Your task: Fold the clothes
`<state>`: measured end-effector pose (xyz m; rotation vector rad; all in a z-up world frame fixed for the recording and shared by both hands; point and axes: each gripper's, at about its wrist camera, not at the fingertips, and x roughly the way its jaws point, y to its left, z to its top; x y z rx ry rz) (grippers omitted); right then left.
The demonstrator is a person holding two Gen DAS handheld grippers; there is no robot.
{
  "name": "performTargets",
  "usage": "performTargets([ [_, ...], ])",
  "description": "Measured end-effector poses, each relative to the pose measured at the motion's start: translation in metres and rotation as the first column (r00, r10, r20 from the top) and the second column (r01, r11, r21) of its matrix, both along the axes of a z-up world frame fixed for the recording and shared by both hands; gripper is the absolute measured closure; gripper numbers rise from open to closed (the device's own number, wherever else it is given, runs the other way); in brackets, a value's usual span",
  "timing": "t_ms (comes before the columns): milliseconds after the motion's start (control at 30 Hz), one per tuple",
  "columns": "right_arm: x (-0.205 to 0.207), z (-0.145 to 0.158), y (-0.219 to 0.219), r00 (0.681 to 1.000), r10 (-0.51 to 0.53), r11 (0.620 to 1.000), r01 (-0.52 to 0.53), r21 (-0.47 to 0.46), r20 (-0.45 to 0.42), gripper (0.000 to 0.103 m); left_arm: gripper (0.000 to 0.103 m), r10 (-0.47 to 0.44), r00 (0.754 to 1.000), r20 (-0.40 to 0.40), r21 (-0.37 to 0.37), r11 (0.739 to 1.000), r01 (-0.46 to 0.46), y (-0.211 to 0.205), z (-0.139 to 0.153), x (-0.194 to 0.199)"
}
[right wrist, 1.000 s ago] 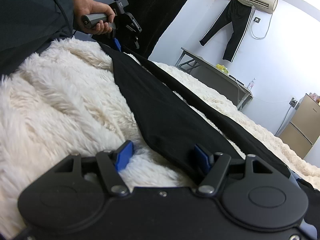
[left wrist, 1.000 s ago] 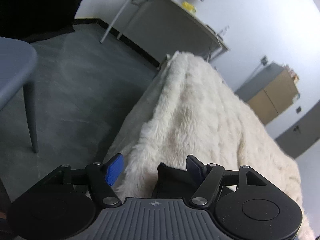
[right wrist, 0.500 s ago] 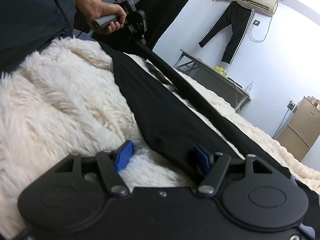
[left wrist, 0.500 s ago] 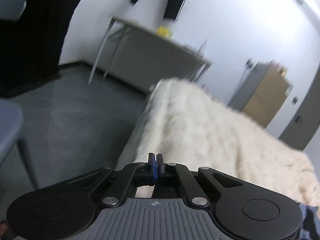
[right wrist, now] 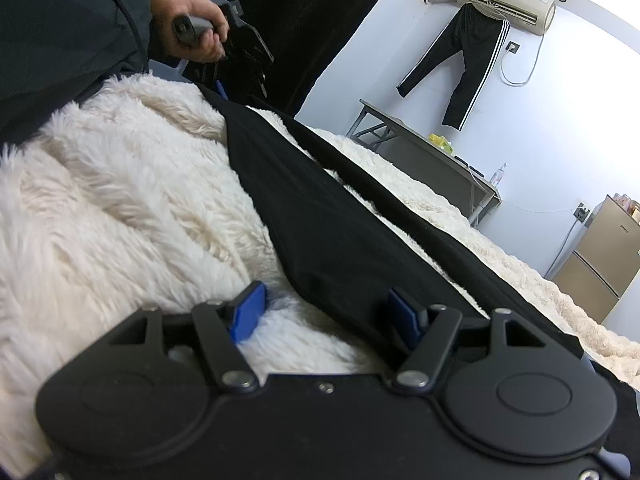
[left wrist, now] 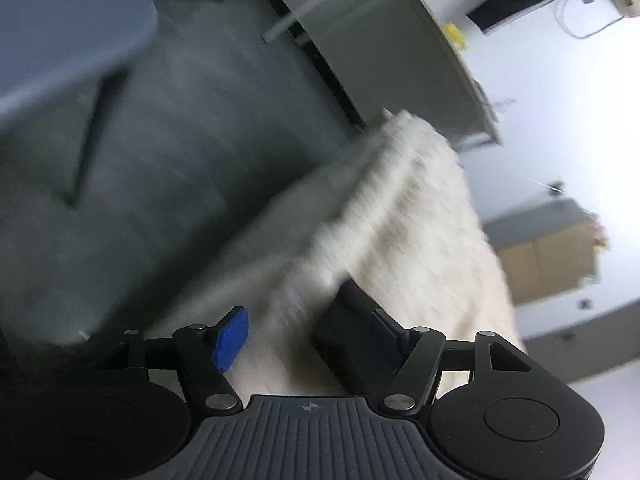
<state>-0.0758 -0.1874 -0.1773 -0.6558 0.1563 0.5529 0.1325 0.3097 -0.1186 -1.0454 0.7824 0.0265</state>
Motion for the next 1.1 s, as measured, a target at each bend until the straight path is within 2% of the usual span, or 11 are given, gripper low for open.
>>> performTargets([
  [133,0.000,0.000,0.001,1.000,-0.001,1.000,0.001,-0.002,0.000,0.037,0.041,-0.034,0.999,0.017,-0.098,0.995,0.035,-0.009,-0.003,-0.005],
  [267,0.000,0.000,0.001,1.000,-0.002,1.000,0.002,-0.004,0.001,0.037,0.031,-0.044,0.999,0.027,-0.151,0.987,0.048,-0.023,-0.007,0.002],
  [433,-0.001,0.000,0.001,1.000,-0.002,1.000,0.002,-0.007,0.004,0.037,0.032,0.134,0.990,0.043,-0.247,0.961,-0.120,-0.048,-0.033,0.002],
  [500,-0.001,0.000,0.001,1.000,-0.002,1.000,0.002,-0.008,0.004,0.037,0.045,0.232,0.968,0.101,-0.213,0.955,-0.206,-0.063,-0.036,-0.005],
  [533,-0.001,0.000,0.001,1.000,-0.002,1.000,0.002,-0.008,0.005,0.037,0.062,0.251,0.961,0.117,-0.200,0.954,-0.225,-0.068,-0.036,-0.007],
  [633,-0.002,-0.001,0.001,1.000,-0.002,1.000,0.002,-0.010,0.012,0.037,0.094,0.294,0.939,0.178,-0.161,0.950,-0.267,-0.083,-0.037,-0.012],
  [700,-0.003,-0.002,0.001,1.000,-0.002,1.000,0.002,-0.014,0.020,0.037,0.096,0.307,0.924,0.229,-0.159,0.948,-0.276,-0.087,-0.030,-0.017],
  [767,-0.003,-0.002,0.001,1.000,-0.002,1.000,0.002,-0.015,0.021,0.037,0.099,0.324,0.891,0.319,-0.169,0.944,-0.283,-0.087,-0.019,-0.024],
  [867,-0.003,-0.001,0.001,1.000,-0.001,1.000,0.001,-0.015,0.022,0.037,0.102,0.345,0.863,0.368,-0.176,0.938,-0.300,-0.080,-0.015,-0.027],
  [967,-0.003,-0.002,0.000,1.000,0.000,1.000,0.001,-0.016,0.024,0.037,0.102,0.379,0.850,0.367,-0.238,0.921,-0.308,-0.071,-0.021,-0.027],
  [1100,-0.003,-0.001,0.000,1.000,0.000,1.000,0.001,-0.017,0.027,0.037,0.102,0.368,0.843,0.393,-0.255,0.924,-0.285,-0.071,-0.011,-0.022],
])
